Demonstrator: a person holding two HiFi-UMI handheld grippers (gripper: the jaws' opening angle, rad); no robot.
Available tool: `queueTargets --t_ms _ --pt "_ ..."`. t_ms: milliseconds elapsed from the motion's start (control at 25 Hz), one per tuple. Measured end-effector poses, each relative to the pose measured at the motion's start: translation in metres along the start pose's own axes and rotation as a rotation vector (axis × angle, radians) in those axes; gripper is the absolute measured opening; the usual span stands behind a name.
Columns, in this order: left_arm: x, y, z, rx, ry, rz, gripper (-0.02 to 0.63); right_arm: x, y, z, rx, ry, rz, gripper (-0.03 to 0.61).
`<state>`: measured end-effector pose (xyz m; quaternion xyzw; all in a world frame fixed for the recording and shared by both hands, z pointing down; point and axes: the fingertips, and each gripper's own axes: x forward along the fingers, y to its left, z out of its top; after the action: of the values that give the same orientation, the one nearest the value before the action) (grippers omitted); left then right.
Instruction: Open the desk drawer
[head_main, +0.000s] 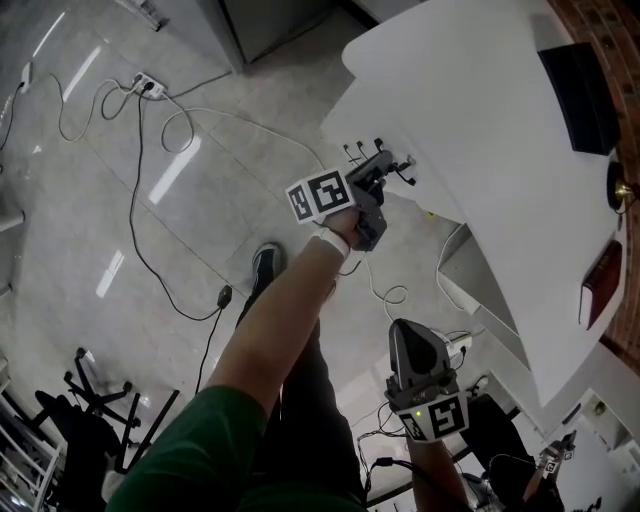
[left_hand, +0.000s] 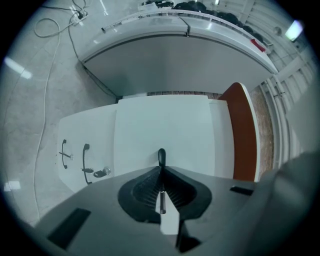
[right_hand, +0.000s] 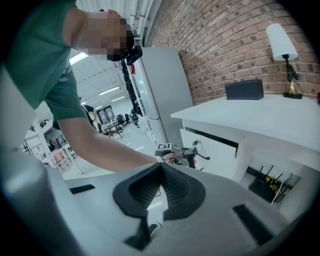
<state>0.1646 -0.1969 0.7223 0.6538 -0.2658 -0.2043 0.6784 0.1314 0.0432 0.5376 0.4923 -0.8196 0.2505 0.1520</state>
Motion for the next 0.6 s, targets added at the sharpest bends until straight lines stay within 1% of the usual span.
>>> queueTargets --t_ms 360,480,600 --pt "-0.047 0.005 -0.007 0.014 0.019 0.043 0.020 0.007 0.011 0.005 0.007 -0.038 0.038 0.002" --pt "-0.065 0.006 -0.006 0.009 0.011 0.047 0.020 0.013 0.018 0.011 -0.008 -0.048 0.048 0.002" --pt "-0.082 0.008 -0.006 -0.001 -0.003 0.062 0.020 0.015 0.026 0.012 0.000 -0.054 0.071 0.002"
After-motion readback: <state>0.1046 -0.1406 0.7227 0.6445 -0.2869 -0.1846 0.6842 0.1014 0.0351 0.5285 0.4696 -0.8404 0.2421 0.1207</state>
